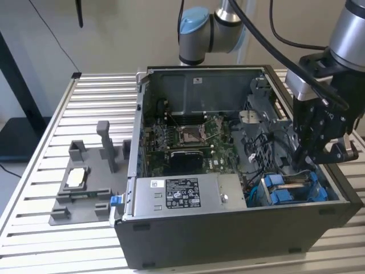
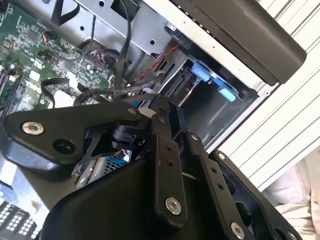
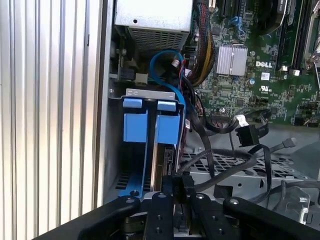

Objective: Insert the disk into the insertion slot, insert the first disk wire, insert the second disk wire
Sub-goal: 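Insert the first disk wire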

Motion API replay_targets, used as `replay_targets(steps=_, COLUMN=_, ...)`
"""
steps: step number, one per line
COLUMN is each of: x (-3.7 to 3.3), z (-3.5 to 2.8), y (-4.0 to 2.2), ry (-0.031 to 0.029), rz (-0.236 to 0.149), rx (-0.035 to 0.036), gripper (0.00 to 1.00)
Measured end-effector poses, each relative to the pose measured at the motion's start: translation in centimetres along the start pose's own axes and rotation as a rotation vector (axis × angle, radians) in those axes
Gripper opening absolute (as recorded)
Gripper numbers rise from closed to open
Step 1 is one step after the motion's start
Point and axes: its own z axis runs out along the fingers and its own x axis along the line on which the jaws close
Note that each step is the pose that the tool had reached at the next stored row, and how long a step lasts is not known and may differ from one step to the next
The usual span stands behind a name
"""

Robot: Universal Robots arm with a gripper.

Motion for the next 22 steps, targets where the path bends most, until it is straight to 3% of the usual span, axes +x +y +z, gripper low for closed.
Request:
replay_targets(steps=5, x=0.27, z=0.42, y=-0.92, ry=-0.0018, rz=0.001, rx=-0.0261, gripper=0.19)
replay_targets(steps=8, x=0.42, z=0.71, y=-1.44, ry=-0.0025, rz=0.001, rx=-0.0367, gripper=0.19)
replay_targets(steps=15, x=0.60, z=1.20, y=-2.09, ry=-0.0051, rz=0.004, rx=-0.0426, gripper=0.19)
replay_targets(steps=22, x=0.61, z=1.34, y=-2.21, ry=-0.0088, rz=0.018, rx=-0.0473, gripper=0.19)
